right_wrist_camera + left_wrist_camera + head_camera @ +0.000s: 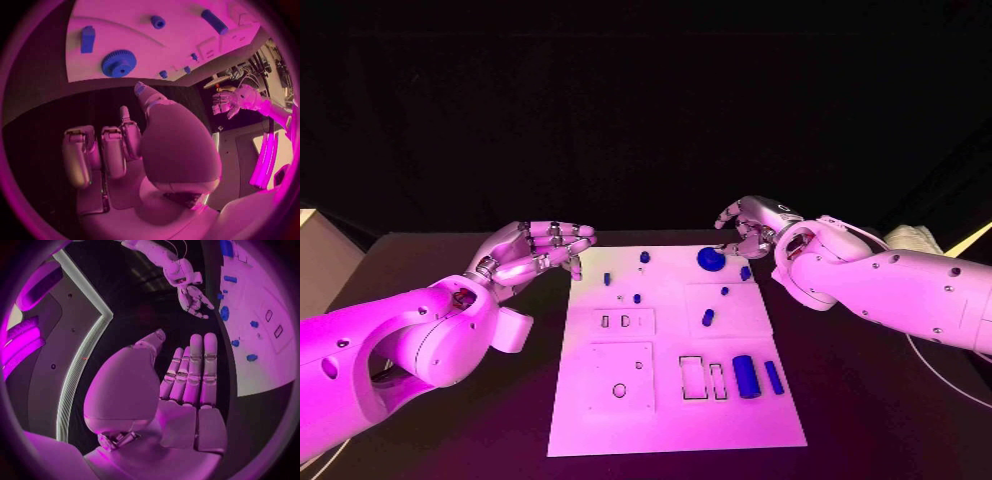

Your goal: Assemble the parts on the task board

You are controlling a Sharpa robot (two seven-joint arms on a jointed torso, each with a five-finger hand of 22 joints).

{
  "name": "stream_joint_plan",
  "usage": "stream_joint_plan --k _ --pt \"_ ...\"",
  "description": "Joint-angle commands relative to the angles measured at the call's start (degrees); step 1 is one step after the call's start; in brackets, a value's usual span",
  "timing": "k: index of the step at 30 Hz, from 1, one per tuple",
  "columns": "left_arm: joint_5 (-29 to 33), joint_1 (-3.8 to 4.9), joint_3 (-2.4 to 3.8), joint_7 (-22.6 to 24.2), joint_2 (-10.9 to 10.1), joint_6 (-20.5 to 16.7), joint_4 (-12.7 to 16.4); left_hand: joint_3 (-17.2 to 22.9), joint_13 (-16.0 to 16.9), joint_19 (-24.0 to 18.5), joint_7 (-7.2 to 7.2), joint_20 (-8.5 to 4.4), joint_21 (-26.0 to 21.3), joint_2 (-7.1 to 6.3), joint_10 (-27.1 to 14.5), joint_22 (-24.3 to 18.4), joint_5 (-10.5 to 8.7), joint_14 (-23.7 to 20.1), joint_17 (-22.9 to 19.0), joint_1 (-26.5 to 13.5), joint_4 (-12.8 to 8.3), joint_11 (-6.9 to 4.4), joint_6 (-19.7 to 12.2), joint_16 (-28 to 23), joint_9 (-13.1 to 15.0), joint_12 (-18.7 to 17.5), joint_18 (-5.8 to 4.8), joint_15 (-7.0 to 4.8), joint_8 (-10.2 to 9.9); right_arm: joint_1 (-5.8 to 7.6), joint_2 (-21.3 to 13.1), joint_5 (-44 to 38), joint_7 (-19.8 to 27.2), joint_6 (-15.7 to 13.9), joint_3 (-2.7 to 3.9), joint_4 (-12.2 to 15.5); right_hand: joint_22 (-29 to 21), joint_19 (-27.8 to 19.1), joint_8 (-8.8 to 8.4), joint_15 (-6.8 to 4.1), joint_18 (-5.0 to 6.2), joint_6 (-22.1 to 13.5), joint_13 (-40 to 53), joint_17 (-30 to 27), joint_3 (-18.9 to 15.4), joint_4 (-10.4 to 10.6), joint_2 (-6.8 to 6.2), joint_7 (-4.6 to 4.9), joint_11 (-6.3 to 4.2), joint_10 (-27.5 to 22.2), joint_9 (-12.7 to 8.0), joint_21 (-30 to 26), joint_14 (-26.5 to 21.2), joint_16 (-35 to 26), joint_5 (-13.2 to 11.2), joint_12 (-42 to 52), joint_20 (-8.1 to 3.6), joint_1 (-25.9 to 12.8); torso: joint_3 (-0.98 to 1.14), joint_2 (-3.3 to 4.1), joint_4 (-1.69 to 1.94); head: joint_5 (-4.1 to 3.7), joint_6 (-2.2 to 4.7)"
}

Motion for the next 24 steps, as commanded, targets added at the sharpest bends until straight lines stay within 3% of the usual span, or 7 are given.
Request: stream_joint_plan --k 1,6,14,24 --pt "-0.09 0.11 0.04 0.41 0.14 1.21 -0.03 0.12 -0.03 -0.4 0.06 -0.12 0.19 0.64 -0.32 0.05 -0.26 -0.4 -0.06 -0.1 -0.2 -0.08 -0.5 0.2 0.09 -0.1 0.82 -0.07 -0.25 0.06 0.12 5.76 0.2 5.69 0.04 -0.96 15.05 5.99 0.69 0.51 -0.79 -0.62 10.5 12.12 -1.23 0.67 0.57 0.28 0.55 2.77 0.3 0.45 5.44 1.42 0.22 3.95 0.62 0.16 0.15 0.06 -0.07 0.03 -0.04" --pt "-0.09 0.1 0.04 0.35 0.26 1.34 -0.16 0.12 -0.03 -0.43 0.05 -0.11 0.2 0.64 -0.32 0.06 -0.26 -0.43 -0.08 -0.1 -0.2 -0.08 -0.5 0.2 0.1 -0.1 0.82 -0.07 -0.25 -0.11 0.94 6.48 -0.8 7.9 0.04 -2.56 15.05 5.99 1.26 0.9 -0.79 -1.27 13.44 14.7 -2.13 1.38 0.9 0.56 0.88 5.08 0.51 0.45 5.96 2.38 0.65 6.26 1.01 0.5 0.1 0.1 0.09 -0.07 -0.15" --pt "-0.09 0.1 0.03 0.23 0.28 1.42 -0.28 0.12 -0.03 -0.43 0.05 -0.11 0.2 0.64 -0.32 0.06 -0.26 -0.43 -0.08 -0.1 -0.2 -0.08 -0.5 0.2 0.1 -0.1 0.82 -0.07 -0.25 -0.56 2.37 7.2 -2.4 9.59 0.01 -4.46 15.05 5.99 1.46 1.06 -0.79 -1.6 13.93 15.04 -2.64 1.89 0.99 0.68 1.03 5.46 0.56 0.45 6.03 2.5 0.89 6.63 1.19 0.41 -0.06 0.04 0.07 0.01 -0.55" --pt "-0.09 0.1 0.03 0.16 0.2 1.41 -0.31 0.13 -0.02 -0.49 0.03 -0.11 0.23 0.66 -0.32 0.08 -0.25 -0.48 -0.13 -0.11 -0.2 -0.09 -0.49 0.18 0.11 -0.09 0.82 -0.06 -0.24 -0.71 3.17 7.84 -2.88 10.01 -0.01 -4.46 15.05 5.99 1.94 1.11 -0.79 -1.22 14.39 15.04 -2.65 2.2 1.28 0.64 1.03 5.86 0.71 0.45 6.03 2.5 1.29 6.98 1.28 0.58 -0.05 -0.03 -0.07 0.2 -0.64"
